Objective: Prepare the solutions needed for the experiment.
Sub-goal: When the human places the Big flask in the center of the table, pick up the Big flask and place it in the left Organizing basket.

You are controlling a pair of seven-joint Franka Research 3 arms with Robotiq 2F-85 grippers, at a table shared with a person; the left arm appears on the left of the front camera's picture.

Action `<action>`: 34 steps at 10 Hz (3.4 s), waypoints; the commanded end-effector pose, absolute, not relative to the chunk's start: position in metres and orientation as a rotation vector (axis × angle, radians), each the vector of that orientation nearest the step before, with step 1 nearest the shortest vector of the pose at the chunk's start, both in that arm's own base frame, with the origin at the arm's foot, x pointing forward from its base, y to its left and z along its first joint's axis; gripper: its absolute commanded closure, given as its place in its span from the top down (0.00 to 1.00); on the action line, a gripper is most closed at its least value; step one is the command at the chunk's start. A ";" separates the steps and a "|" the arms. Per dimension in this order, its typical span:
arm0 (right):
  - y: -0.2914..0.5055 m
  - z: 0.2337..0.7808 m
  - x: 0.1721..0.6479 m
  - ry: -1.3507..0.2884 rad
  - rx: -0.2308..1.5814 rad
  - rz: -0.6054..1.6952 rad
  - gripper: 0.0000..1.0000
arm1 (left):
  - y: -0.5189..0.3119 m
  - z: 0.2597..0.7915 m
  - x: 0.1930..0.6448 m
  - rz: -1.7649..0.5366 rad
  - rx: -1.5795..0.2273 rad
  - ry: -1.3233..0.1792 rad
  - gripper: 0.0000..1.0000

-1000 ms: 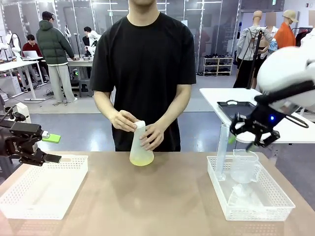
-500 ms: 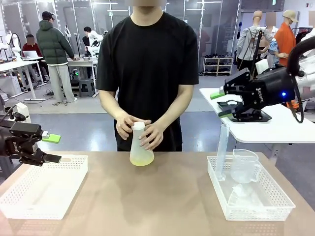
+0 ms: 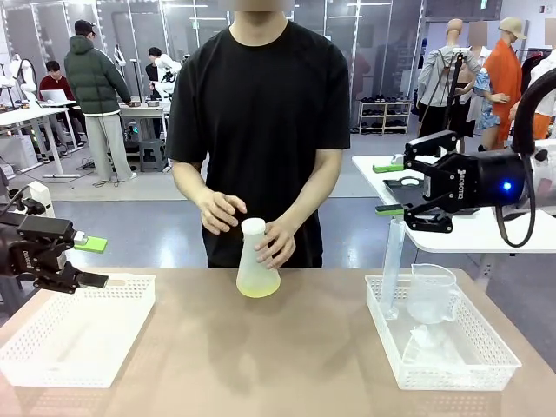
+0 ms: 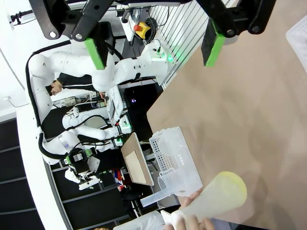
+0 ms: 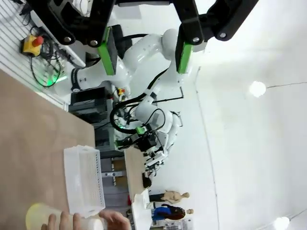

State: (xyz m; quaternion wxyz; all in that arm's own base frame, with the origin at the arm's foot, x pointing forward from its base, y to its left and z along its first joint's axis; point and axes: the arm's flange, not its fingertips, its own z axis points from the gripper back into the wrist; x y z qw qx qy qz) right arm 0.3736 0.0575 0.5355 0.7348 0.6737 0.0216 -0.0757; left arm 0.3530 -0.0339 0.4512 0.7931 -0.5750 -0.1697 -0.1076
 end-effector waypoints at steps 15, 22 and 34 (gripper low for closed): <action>0.060 0.526 0.375 0.063 1.510 -0.205 0.63 | -0.037 0.453 0.353 -0.226 -1.265 -0.376 1.00; 0.060 0.526 0.375 0.063 1.510 -0.205 0.63 | -0.037 0.453 0.353 -0.226 -1.265 -0.376 1.00; 0.060 0.526 0.375 0.063 1.510 -0.205 0.63 | -0.076 0.437 0.410 -0.832 -0.759 -1.167 1.00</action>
